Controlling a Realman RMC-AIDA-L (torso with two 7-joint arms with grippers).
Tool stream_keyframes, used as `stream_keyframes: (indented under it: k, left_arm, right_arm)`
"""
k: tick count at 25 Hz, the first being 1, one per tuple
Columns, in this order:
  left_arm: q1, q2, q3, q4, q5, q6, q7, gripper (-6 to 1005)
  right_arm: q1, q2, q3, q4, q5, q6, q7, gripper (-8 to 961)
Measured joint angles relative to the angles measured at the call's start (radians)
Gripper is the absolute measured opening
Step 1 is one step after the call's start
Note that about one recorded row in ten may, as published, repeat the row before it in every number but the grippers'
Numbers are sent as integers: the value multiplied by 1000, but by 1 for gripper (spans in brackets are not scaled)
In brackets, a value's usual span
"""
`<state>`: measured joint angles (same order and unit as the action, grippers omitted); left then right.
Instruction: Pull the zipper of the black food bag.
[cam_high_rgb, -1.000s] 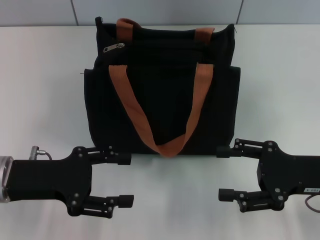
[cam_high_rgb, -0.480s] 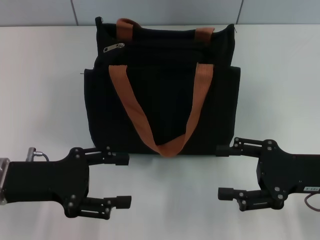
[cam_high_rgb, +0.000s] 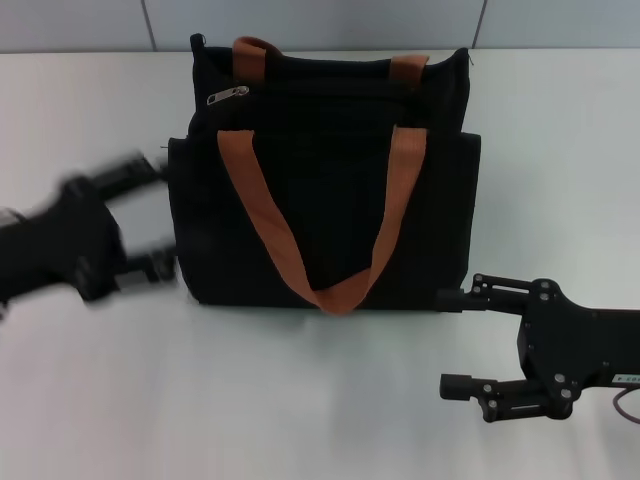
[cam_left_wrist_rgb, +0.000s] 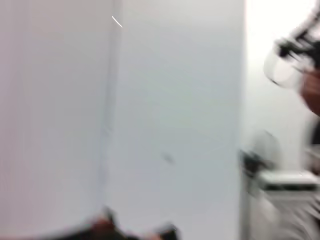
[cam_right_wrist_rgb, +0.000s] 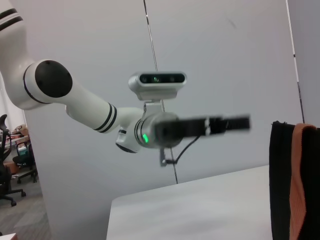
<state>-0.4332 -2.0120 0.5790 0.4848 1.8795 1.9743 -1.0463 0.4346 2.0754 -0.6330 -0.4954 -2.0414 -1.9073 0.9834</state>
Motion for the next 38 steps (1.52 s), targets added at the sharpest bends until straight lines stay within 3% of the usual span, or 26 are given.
stream_keyframes:
  k: [1, 4, 8, 11, 14, 16, 21, 26, 36, 38]
  left_arm:
    - [8, 4, -100, -2, -65, -20, -14, 782]
    - [11, 10, -174, 1, -77, -76, -16, 780]
    - [-2, 41, -195, -1, -75, -211, -33, 776]
    - [-25, 42, -173, 4, -67, -350, -39, 774]
    - [-36, 37, -148, 6, -62, -396, -35, 771]
    - [-56, 33, -63, 6, -58, -441, -32, 770]
    - [-91, 15, 42, 7, -57, -484, -32, 766]
    - [-121, 0, 94, 8, -58, -565, -32, 761]
    - [-149, -16, 90, 26, -66, -605, -32, 753]
    - [-144, -20, 82, 36, -82, -593, -31, 693]
  right_arm:
    - [0, 0, 0, 0, -1, 0, 0, 813]
    - [-1, 0, 0, 0, -1, 0, 0, 812]
    - [-2, -1, 0, 0, -2, 0, 0, 812]
    - [-2, -1, -1, 0, -3, -1, 0, 812]
    - [-2, -2, 0, 0, -4, -1, 0, 812]
    - [-2, -2, 0, 0, -3, -1, 0, 812]
    - [-2, -2, 2, 0, -3, -1, 3, 813]
    - [-6, -2, 4, 0, 0, -1, 3, 812]
    - [-6, -2, 4, 0, 0, -2, 6, 813]
    - [-6, -2, 4, 0, 0, -2, 6, 813]
